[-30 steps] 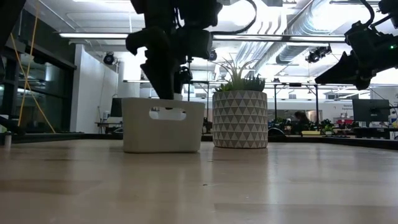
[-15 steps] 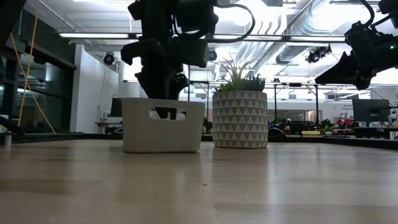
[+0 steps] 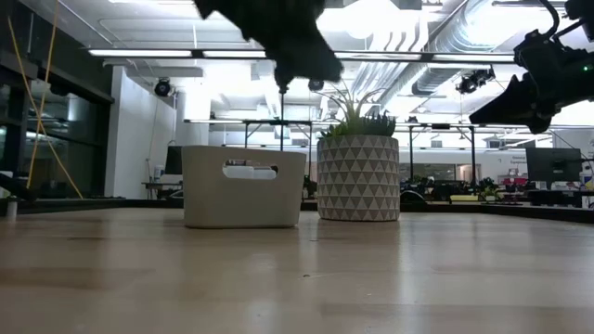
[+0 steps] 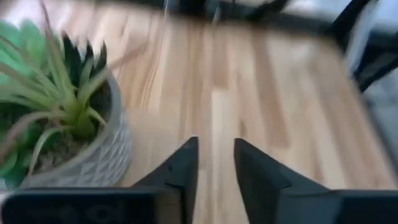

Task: Pick and place pill bottles into a basket
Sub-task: Return to Home Position

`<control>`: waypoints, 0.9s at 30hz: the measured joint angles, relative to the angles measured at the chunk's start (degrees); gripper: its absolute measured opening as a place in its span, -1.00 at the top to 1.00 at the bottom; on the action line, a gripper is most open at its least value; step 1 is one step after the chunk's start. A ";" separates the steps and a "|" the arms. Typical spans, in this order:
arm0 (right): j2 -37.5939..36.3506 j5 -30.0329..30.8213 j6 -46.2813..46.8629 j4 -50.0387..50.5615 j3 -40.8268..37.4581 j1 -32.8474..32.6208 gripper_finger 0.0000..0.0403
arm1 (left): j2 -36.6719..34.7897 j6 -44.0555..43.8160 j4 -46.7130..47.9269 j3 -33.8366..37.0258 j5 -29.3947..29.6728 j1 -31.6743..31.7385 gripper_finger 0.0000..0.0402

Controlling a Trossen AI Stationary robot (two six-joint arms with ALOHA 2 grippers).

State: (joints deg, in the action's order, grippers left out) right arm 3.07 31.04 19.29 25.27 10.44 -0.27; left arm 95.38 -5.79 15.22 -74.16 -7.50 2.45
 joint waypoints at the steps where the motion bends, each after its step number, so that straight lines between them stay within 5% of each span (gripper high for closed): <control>1: -0.10 -0.02 0.04 0.14 0.00 0.00 0.97 | -1.84 -0.98 -3.65 2.56 -0.45 0.03 0.38; 8: -0.10 -0.48 -0.18 -0.52 0.00 0.01 0.97 | -22.18 -2.19 -21.42 24.38 3.62 -0.15 0.89; 15: -0.41 -2.89 -3.20 -3.28 0.00 0.02 0.97 | -47.71 -3.50 -26.54 42.39 14.26 -0.18 0.77; 19: -0.52 -5.20 -6.20 -6.87 0.00 0.02 0.97 | -60.37 -2.17 -26.17 49.54 14.99 -0.20 0.90; 27: -0.52 -14.27 -9.49 -11.18 0.00 0.01 0.97 | -77.46 -2.42 -25.64 61.14 17.56 -0.18 0.80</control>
State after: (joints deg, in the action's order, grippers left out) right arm 2.55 16.77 9.80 14.09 10.44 -0.27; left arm 17.93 -8.21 -10.42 -13.02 10.06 2.26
